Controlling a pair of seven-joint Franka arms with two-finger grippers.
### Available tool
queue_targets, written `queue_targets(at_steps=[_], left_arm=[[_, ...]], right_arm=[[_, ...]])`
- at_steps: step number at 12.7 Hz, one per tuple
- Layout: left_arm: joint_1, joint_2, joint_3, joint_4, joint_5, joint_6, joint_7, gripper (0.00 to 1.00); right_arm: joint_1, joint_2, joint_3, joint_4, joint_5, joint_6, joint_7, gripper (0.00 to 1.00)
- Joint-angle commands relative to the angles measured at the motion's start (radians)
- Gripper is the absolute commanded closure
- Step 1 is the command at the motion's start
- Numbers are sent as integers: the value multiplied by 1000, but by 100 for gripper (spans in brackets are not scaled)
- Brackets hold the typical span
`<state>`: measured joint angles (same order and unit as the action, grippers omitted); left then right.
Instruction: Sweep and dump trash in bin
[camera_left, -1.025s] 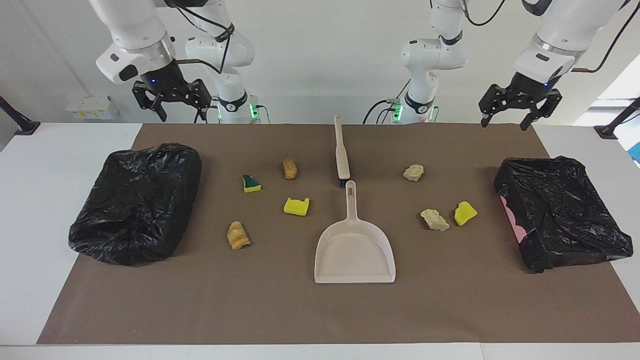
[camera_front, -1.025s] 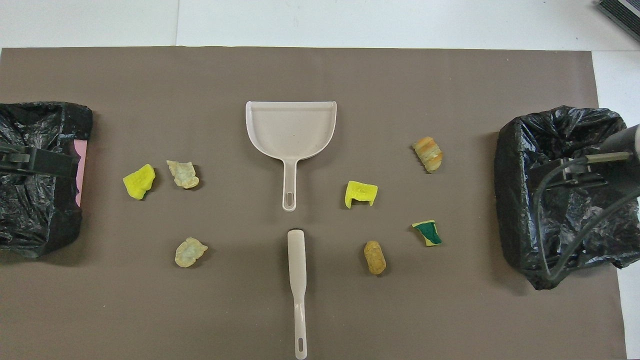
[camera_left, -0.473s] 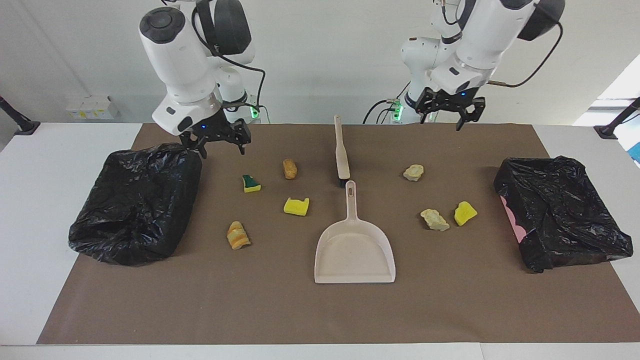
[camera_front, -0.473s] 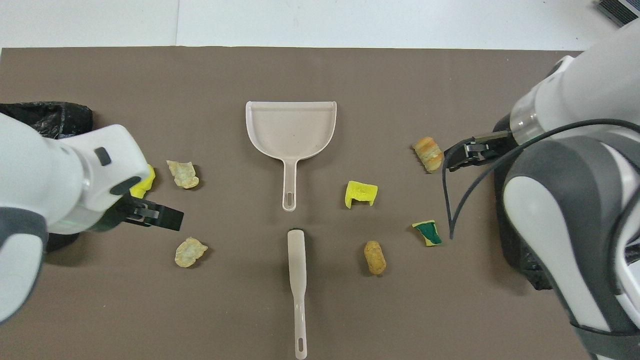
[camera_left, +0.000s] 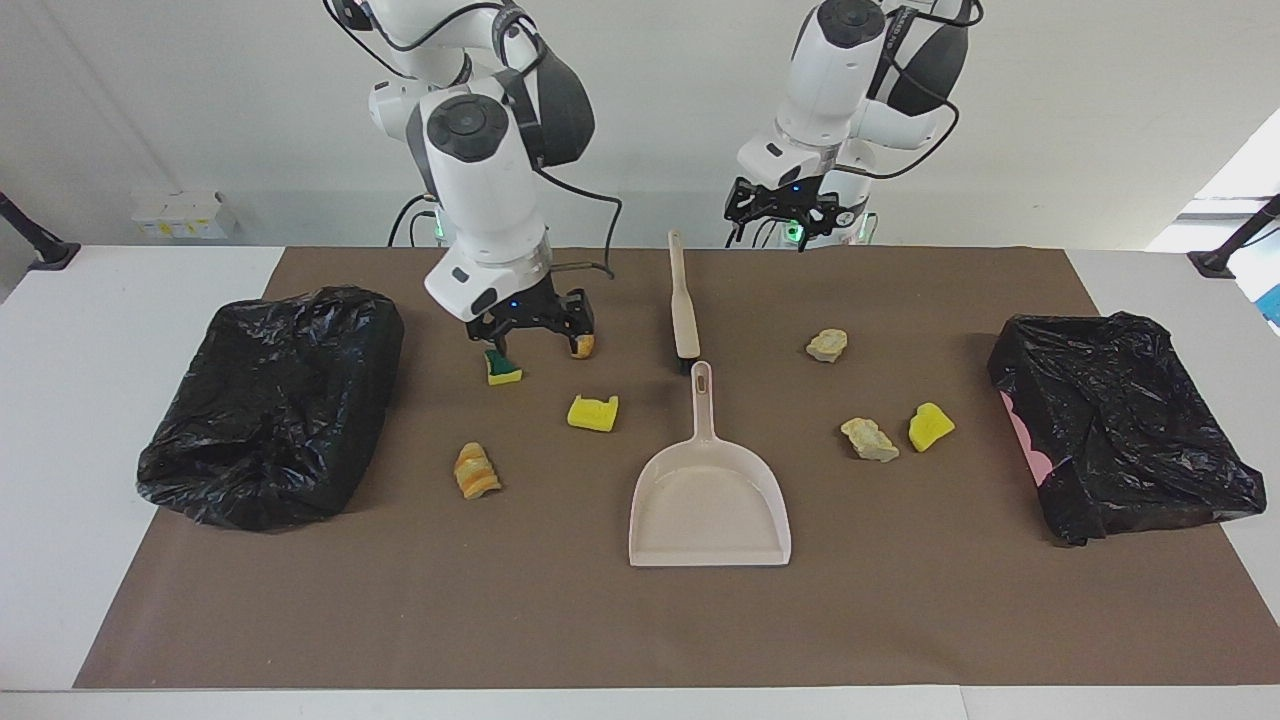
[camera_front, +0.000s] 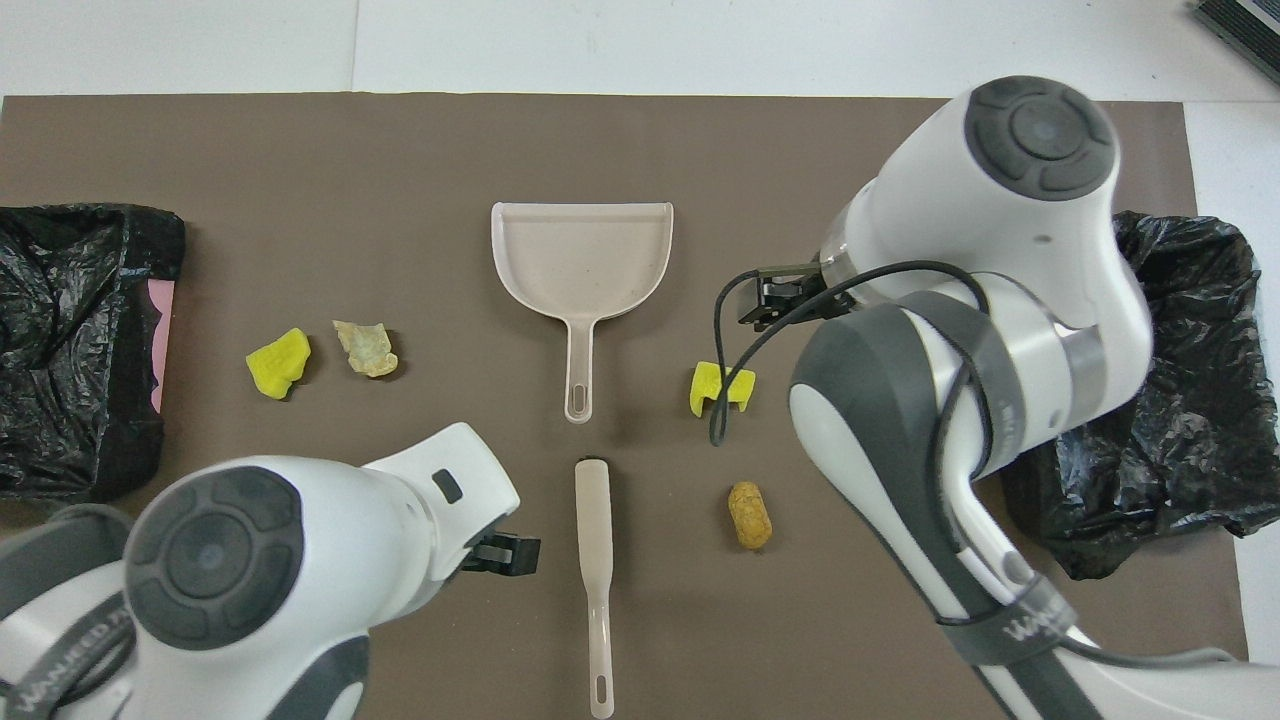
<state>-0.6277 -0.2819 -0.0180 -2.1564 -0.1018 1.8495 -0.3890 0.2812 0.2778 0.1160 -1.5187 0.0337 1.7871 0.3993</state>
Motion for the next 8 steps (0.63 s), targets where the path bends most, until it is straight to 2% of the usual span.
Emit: queue_targets(at_steps=[1,3,4,6,8], left_arm=[[-124,-42,20,-136,-9,109,-79,0],[-200,-27,16,-193,-9,175,-128,0],[-255,-1,16,-233,-9,251,-163,0],[-329,-2,16,-324,-9,377,-231,0],[-371,35,16,-341,-9,392,-243,0]], right_arm=[[61,55,1,9,25,55,114,0],[93,99,2,11,34,128,183,0],[126,121,2,11,32,173,220,0],[174,188,2,29,31,265,300,0],[210,259,1,73,22,299,349,0]])
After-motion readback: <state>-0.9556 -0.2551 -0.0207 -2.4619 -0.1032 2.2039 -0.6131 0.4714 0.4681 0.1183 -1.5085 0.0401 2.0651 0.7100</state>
